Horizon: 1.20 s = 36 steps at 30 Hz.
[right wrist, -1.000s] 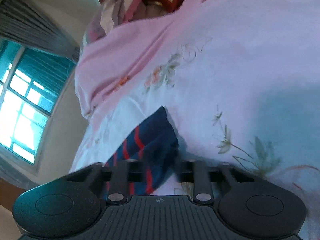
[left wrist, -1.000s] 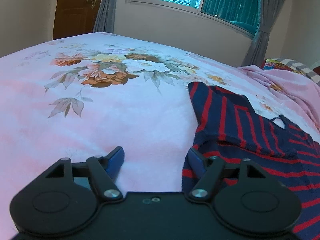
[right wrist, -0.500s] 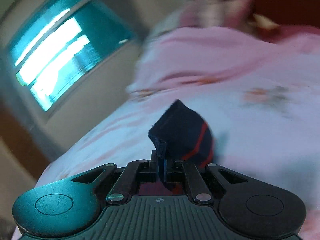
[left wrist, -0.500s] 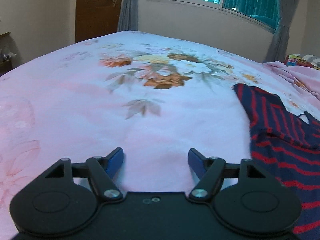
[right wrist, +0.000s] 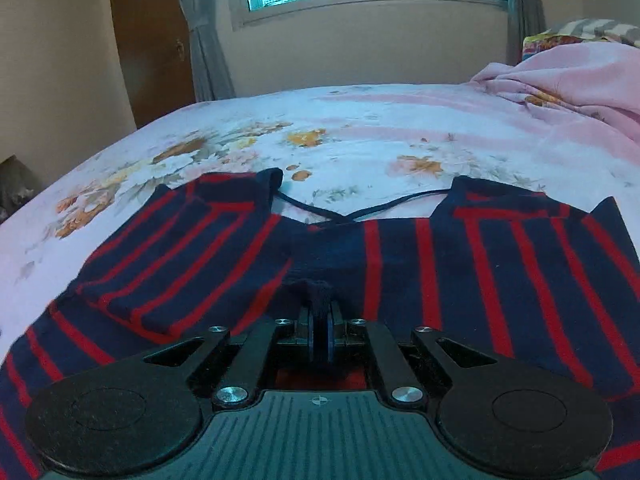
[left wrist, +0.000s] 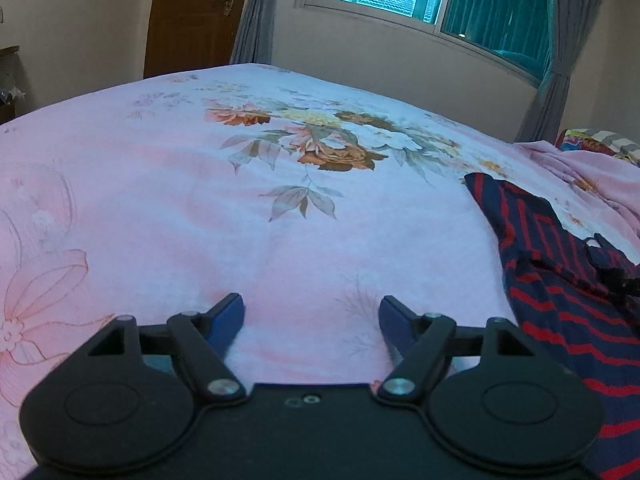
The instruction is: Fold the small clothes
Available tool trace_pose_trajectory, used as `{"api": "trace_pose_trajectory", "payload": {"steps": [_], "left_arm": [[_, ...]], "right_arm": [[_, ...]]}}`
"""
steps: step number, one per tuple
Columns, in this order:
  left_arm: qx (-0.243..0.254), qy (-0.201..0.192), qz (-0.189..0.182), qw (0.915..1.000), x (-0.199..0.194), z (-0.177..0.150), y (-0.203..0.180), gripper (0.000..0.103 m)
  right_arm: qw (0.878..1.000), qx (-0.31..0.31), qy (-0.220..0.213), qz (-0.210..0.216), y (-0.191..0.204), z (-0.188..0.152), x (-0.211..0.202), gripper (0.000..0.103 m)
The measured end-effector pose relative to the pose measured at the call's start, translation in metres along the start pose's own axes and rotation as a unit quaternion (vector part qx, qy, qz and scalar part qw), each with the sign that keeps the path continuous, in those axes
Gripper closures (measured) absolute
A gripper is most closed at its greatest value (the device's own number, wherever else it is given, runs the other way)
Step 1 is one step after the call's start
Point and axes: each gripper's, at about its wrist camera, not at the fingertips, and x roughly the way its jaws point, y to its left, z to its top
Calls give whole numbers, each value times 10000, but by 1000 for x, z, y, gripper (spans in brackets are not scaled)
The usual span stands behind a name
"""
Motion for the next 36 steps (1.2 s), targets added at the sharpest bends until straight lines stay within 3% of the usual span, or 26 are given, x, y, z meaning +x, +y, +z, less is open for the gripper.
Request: {"api": "trace_pose_trajectory", "payload": {"steps": [4, 7, 14, 16, 19, 22, 24, 26, 27, 31, 36], "left_arm": [[81, 25, 44, 10000, 1, 0, -1, 27], [82, 29, 42, 10000, 1, 0, -1, 27], [83, -51, 97, 9999, -3, 4, -6, 27], [-112, -311, -129, 9994, -11, 10, -15, 27], [-71, -518, -414, 9978, -11, 22, -52, 27], [148, -540, -738, 9957, 1, 31, -102, 27], [231, -448, -858, 9950, 13, 35, -130, 27], [295, -306, -1008, 9940, 24, 35, -154, 27], [339, -203, -1143, 9927, 29, 34, -164, 27], [715, 165, -1823, 9805, 57, 32, -230, 27], [837, 379, -2165, 9719, 89, 26, -293, 29]], "right_arm": [[10000, -10, 12, -2, -11, 10, -10, 98], [9996, 113, -274, -43, -30, 9, -38, 85], [9938, 715, -673, -518, -93, -6, -99, 83], [9914, 937, -657, -640, -113, -9, -110, 83], [9901, 961, -716, -729, -129, -9, -116, 83], [9930, 493, -545, -923, -131, -5, -101, 83], [9846, 692, 54, -1607, -154, -10, -85, 83], [9788, 805, 32, -1882, -172, -15, -90, 84], [9790, 764, -46, -1887, -174, -14, -95, 83], [9828, 1218, -660, -1223, -196, 4, -105, 83], [9855, 1155, -687, -1039, -208, 45, -71, 83]]}}
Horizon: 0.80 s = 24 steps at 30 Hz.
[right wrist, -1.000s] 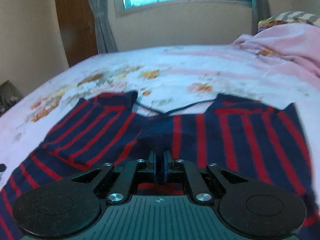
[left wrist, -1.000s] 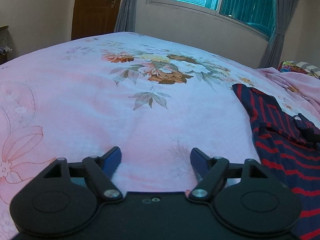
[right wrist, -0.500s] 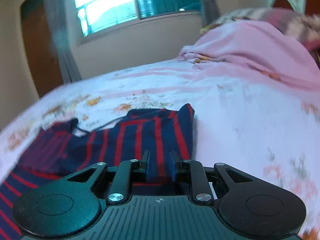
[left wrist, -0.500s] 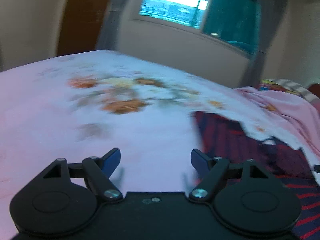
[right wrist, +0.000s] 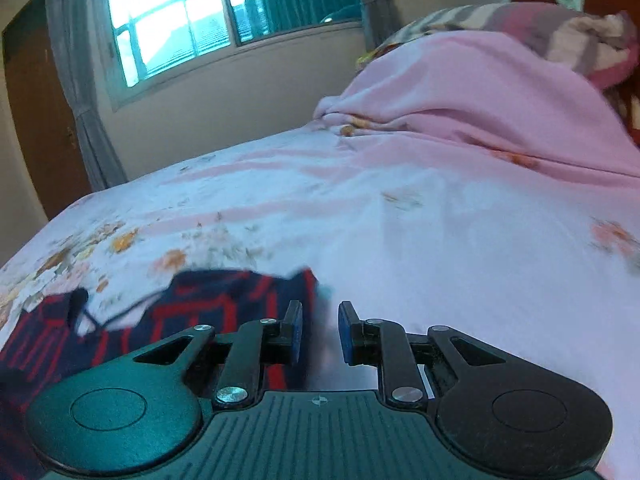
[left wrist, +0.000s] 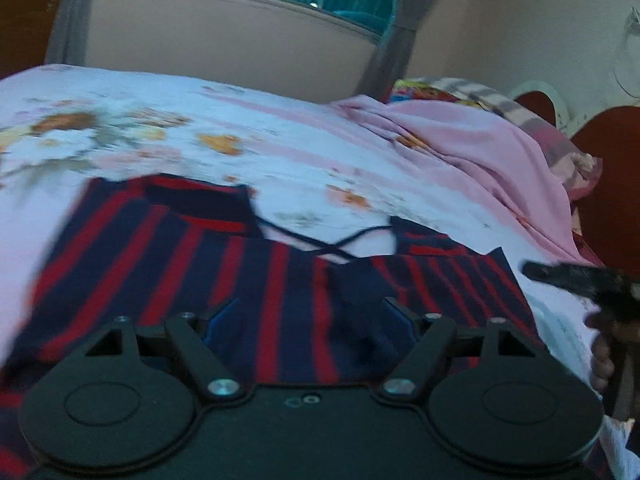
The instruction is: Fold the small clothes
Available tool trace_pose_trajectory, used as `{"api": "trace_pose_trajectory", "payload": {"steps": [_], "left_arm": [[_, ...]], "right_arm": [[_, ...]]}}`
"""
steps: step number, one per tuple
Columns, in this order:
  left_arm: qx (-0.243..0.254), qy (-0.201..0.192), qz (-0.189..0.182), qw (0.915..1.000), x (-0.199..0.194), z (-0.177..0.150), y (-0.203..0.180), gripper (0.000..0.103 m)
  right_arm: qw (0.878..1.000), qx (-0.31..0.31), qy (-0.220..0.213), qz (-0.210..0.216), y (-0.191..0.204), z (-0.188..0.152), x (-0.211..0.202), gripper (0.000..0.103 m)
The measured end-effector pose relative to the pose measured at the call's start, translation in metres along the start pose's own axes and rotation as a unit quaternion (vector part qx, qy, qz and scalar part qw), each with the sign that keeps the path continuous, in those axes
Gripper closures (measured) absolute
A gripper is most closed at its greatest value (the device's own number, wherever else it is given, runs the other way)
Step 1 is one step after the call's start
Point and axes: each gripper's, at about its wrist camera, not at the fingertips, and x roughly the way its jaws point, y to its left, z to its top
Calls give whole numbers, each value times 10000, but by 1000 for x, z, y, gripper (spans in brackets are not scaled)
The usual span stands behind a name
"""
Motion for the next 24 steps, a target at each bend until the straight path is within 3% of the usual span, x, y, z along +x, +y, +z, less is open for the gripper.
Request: {"api": "trace_pose_trajectory", "payload": {"steps": [4, 5, 6, 9, 11, 12, 14, 15, 17, 20, 22, 24], "left_arm": [[17, 252, 68, 9997, 27, -6, -7, 30], [85, 262, 112, 9996, 30, -10, -8, 30], [141, 235, 139, 9995, 29, -11, -9, 30], [182, 233, 265, 9992, 29, -10, -8, 30], [276, 269, 314, 9988, 33, -10, -10, 28], [316, 259, 340, 9986, 33, -10, -11, 28], [364, 211, 375, 9984, 34, -11, -12, 27], [402, 242, 458, 9978, 37, -12, -13, 27], [621, 317, 568, 9959, 40, -12, -20, 27], [575, 434, 480, 9962, 15, -7, -19, 27], [724, 188, 479, 9960, -20, -12, -13, 27], [881, 231, 675, 9936, -58, -22, -2, 27]], "right_arm": [[9990, -120, 434, -81, 0, 9, 38, 83], [9981, -201, 557, -164, -3, 7, 50, 88], [9974, -258, 619, -267, -9, 4, 57, 100], [9970, -43, 514, -576, -33, 1, 61, 103], [9976, 254, 471, -445, -43, 2, 53, 103], [9987, 342, 230, -315, -43, 3, 41, 103], [9995, 252, -196, 44, -31, 3, 16, 103], [9996, 97, -164, 229, -24, -1, 14, 103], [9958, -247, 876, 1, -13, -16, 44, 96], [9975, -258, 652, -44, -10, -14, 11, 96], [9990, -75, 281, 354, -13, -14, -41, 96], [9977, -83, 379, 563, -13, -25, -87, 95]]}}
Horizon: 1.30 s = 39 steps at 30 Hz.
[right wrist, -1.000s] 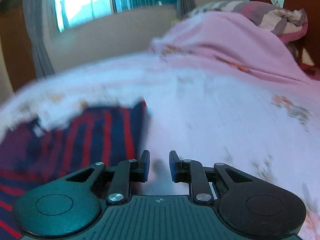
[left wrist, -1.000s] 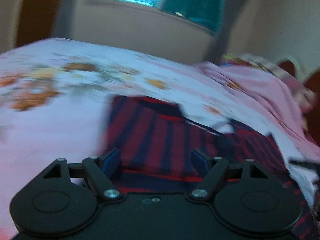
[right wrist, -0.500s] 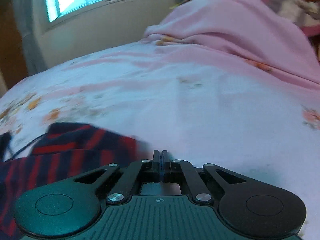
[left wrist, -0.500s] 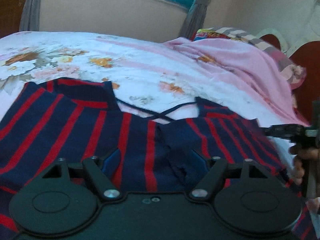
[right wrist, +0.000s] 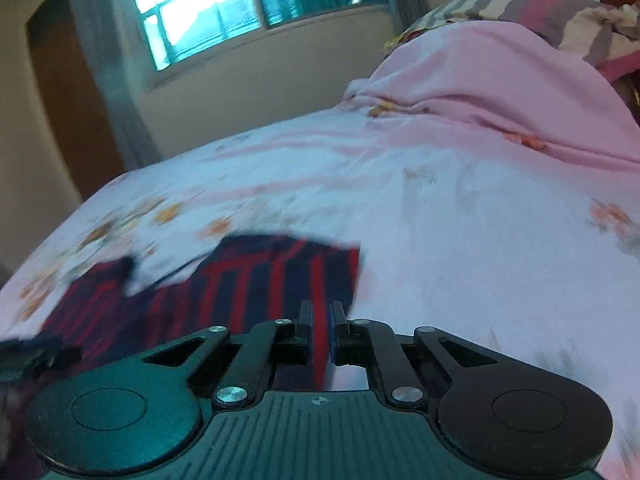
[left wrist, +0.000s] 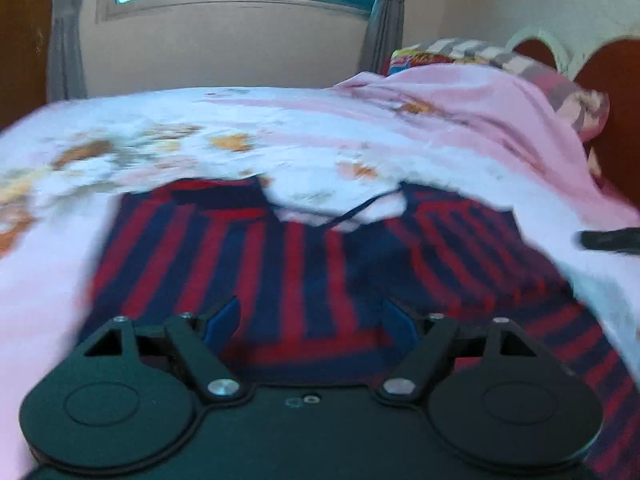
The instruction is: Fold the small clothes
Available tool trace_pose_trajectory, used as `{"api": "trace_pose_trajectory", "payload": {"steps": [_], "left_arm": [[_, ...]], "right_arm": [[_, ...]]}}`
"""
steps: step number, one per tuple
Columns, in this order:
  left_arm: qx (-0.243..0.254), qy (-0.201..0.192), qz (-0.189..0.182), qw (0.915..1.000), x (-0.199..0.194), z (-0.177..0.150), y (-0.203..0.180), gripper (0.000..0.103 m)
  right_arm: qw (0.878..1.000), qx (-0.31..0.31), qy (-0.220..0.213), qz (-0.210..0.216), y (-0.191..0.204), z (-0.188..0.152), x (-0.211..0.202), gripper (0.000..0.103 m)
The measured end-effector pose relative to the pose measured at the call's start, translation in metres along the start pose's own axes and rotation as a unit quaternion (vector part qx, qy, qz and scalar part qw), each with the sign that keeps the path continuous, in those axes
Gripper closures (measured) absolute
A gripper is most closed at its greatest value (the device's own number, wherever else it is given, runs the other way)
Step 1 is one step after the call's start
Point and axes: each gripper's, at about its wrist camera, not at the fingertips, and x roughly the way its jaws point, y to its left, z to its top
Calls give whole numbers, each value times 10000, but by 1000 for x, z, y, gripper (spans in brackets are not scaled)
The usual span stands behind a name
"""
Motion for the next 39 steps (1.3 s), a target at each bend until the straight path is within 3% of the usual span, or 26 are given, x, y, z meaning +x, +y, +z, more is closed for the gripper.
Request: {"api": "trace_pose_trajectory", "payload": {"steps": [2, 4, 7, 9, 12, 18, 22, 23, 24, 25, 26, 27, 28, 30, 31, 33, 36, 37, 38, 39], "left_arm": [[-101, -37, -71, 9999, -38, -19, 20, 27], [-323, -12, 33, 9995, -81, -45, 46, 27], [-792, 302, 293, 9960, -134, -88, 84, 26], [-751, 445, 638, 9941, -163, -113, 96, 26], [-854, 478, 681, 9929, -199, -142, 104, 26], [-411, 486, 461, 9969, -224, -175, 80, 26], [-405, 618, -28, 9973, -224, -178, 63, 30], [-479, 621, -161, 9968, -223, -179, 62, 33], [-497, 616, -293, 9964, -223, -180, 58, 44], [-535, 627, -438, 9956, -221, -179, 57, 85], [-681, 673, -501, 9941, -218, -179, 59, 100], [-855, 696, -592, 9921, -217, -179, 62, 100], [-960, 677, -660, 9909, -218, -179, 64, 100], [-1350, 566, -976, 9844, -221, -179, 72, 63], [-1616, 491, -1213, 9781, -223, -181, 77, 20], [-1813, 430, -1421, 9722, -219, -183, 78, 18], [-1754, 502, -1321, 9743, -206, -180, 76, 23], [-1798, 508, -1304, 9737, -203, -180, 77, 40], [-1875, 547, -1406, 9706, -200, -179, 80, 97], [-2048, 662, -1505, 9649, -196, -180, 84, 99]], "right_arm": [[9998, 107, -18, 173, -1, -24, -48, 95], [9987, 356, 223, 273, -2, -50, -85, 91], [9975, 571, 385, 140, -8, -98, -138, 27], [9967, 668, 427, 183, -4, -122, -163, 27], [9951, 853, 452, 189, 4, -142, -189, 27], [9926, 1042, 530, 327, 26, -163, -212, 27], [9927, 1032, 494, 371, 36, -169, -214, 27], [9927, 1043, 490, 371, 38, -169, -215, 27], [9926, 1045, 482, 391, 40, -170, -213, 27], [9928, 1028, 470, 395, 41, -171, -213, 27], [9932, 1001, 453, 390, 43, -172, -213, 27], [9931, 1009, 440, 410, 43, -173, -214, 27], [9925, 1056, 438, 426, 43, -174, -214, 27], [9919, 1105, 427, 453, 42, -174, -215, 27], [9919, 1104, 406, 486, 42, -175, -217, 27], [9911, 1140, 405, 548, 40, -176, -217, 27], [9892, 1231, 487, 635, 38, -180, -211, 27], [9889, 1240, 499, 642, 38, -181, -209, 27], [9885, 1263, 506, 655, 37, -182, -208, 27], [9881, 1289, 509, 674, 37, -182, -207, 27]]}}
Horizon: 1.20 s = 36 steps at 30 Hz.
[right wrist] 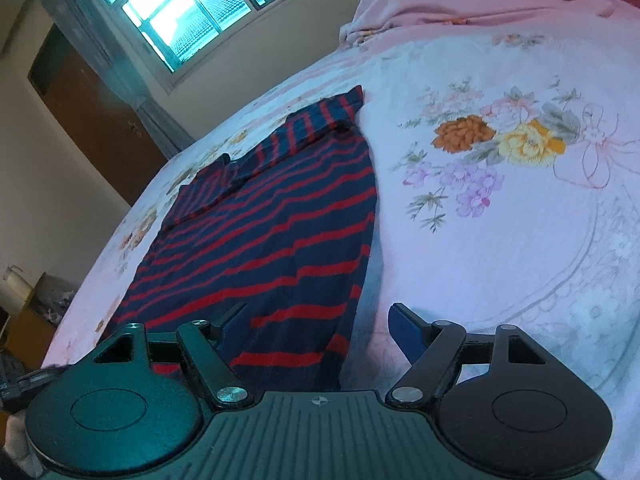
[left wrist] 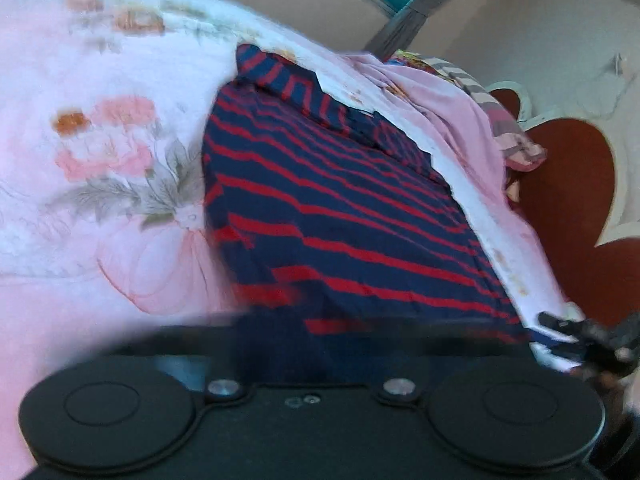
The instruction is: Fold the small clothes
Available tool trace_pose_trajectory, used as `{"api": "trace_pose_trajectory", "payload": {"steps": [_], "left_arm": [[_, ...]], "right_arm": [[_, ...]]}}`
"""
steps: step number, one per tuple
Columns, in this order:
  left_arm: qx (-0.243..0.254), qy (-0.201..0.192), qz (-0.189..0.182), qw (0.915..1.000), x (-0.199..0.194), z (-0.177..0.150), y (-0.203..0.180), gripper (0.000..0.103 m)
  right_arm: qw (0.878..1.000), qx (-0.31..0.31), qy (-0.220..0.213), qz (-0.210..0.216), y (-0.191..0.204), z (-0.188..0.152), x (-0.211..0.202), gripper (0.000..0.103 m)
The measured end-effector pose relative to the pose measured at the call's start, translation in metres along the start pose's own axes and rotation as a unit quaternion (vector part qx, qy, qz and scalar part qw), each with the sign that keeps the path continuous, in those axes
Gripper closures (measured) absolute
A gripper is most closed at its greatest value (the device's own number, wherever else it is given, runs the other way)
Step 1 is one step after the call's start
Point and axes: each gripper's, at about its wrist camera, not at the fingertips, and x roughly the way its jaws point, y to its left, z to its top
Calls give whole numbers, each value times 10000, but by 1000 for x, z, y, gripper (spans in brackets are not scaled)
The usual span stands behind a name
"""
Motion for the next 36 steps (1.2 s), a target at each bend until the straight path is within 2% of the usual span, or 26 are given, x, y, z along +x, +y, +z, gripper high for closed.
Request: {"api": "trace_pose_trajectory", "payload": {"steps": [1, 3, 4, 7, 10, 11, 13, 14, 15, 16, 17, 19, 24, 30, 32, 34, 35, 36], "left_arm": [[-82, 9, -21, 10000, 0, 0, 4, 101], [-33, 77, 35, 10000, 0, 0, 6, 97], [-109, 63, -13, 9999, -1, -1, 9, 92], [-210, 13, -60, 9998, -6, -4, 15, 85], [-405, 11, -325, 9987, -7, -3, 23, 73], [-490, -14, -385, 9981, -7, -1, 25, 66], [-546, -19, -474, 9974, -6, 2, 25, 58], [-487, -47, -433, 9979, -5, 3, 23, 57], [-414, -54, -360, 9985, -2, 3, 21, 57], [-386, -50, -301, 9988, 0, 4, 19, 62], [-388, -93, -174, 9991, 2, 4, 18, 79], [-292, -93, 171, 9994, 4, 4, 18, 101], [-362, -164, 107, 9992, 0, -1, 25, 101], [-246, 38, -134, 9996, -8, -4, 22, 79], [-281, 51, -303, 9991, -4, -3, 21, 60], [-308, -27, -345, 9989, 1, 0, 20, 63], [-315, -63, -310, 9990, 3, 1, 21, 76], [-469, -123, -290, 9984, 4, 3, 25, 85]], "right_arm": [[10000, 29, 2, 16, -1, 0, 0, 27], [10000, 43, 1, 28, -4, -1, 0, 27], [10000, 54, 0, 40, -5, -1, -1, 27], [9996, 223, 51, 139, -13, -2, 0, 27], [9987, 330, 127, 378, -19, -4, 1, 29], [9983, 330, 191, 445, -19, -5, 2, 50], [9976, 311, 379, 487, -21, -6, 5, 62], [9976, 288, 406, 483, -22, -7, 6, 65], [9975, 288, 419, 499, -24, -8, 7, 66], [9972, 325, 421, 520, -26, -8, 7, 66], [9971, 360, 403, 542, -26, -8, 8, 66], [9970, 401, 393, 539, -27, -8, 9, 66], [9966, 404, 464, 541, -25, -8, 16, 66], [9950, 508, 550, 662, -28, -7, 16, 66], [9944, 536, 592, 692, -28, -9, 19, 66], [9934, 671, 547, 756, -29, -8, 23, 66], [9924, 762, 528, 806, -31, -8, 26, 67], [9918, 820, 504, 838, -32, -7, 28, 72]]}}
